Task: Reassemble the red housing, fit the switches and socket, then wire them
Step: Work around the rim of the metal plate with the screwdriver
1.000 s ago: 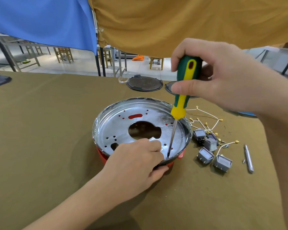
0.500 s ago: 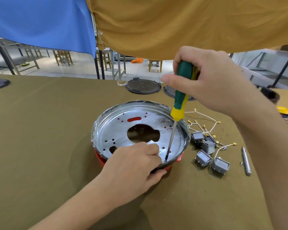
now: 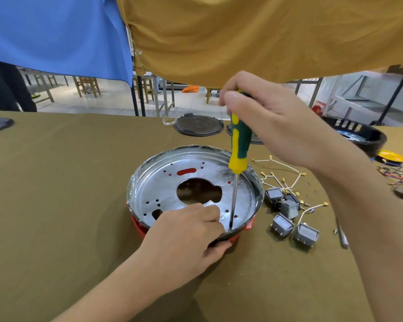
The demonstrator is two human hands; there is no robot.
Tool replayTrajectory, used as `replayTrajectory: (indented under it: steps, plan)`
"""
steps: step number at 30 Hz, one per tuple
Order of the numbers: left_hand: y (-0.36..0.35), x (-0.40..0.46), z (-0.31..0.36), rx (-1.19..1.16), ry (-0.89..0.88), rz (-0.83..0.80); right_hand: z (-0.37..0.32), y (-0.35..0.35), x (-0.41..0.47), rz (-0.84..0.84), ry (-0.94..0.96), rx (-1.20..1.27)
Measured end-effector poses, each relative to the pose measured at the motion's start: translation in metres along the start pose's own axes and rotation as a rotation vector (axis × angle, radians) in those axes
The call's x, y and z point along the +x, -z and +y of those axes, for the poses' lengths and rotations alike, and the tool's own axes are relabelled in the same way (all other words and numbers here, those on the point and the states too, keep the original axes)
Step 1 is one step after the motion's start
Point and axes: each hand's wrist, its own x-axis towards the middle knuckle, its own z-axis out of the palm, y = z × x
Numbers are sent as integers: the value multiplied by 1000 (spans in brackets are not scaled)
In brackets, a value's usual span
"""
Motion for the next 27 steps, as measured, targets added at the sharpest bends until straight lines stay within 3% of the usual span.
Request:
replayTrajectory:
  steps: [4, 12, 16, 18, 21, 24, 27]
  plan:
    - [0, 0, 0, 16, 1, -8, 0, 17, -4, -184, 23, 221]
    - [1, 0, 1, 31, 11, -10, -7, 12, -6, 42, 36, -168]
    - [0, 0, 1, 18, -3, -3, -4, 16, -6, -209, -28, 172]
    - [0, 0, 1, 20, -4, -2, -2, 19, -7, -245, -4, 244]
    - [0, 0, 1, 28, 0, 6, -3, 19, -5, -144, 50, 115]
    - [0, 0, 1, 26, -9, 4, -4, 13, -4, 43, -13, -135]
    - [0, -1, 2, 3, -5, 7, 0, 11, -5, 1, -56, -130]
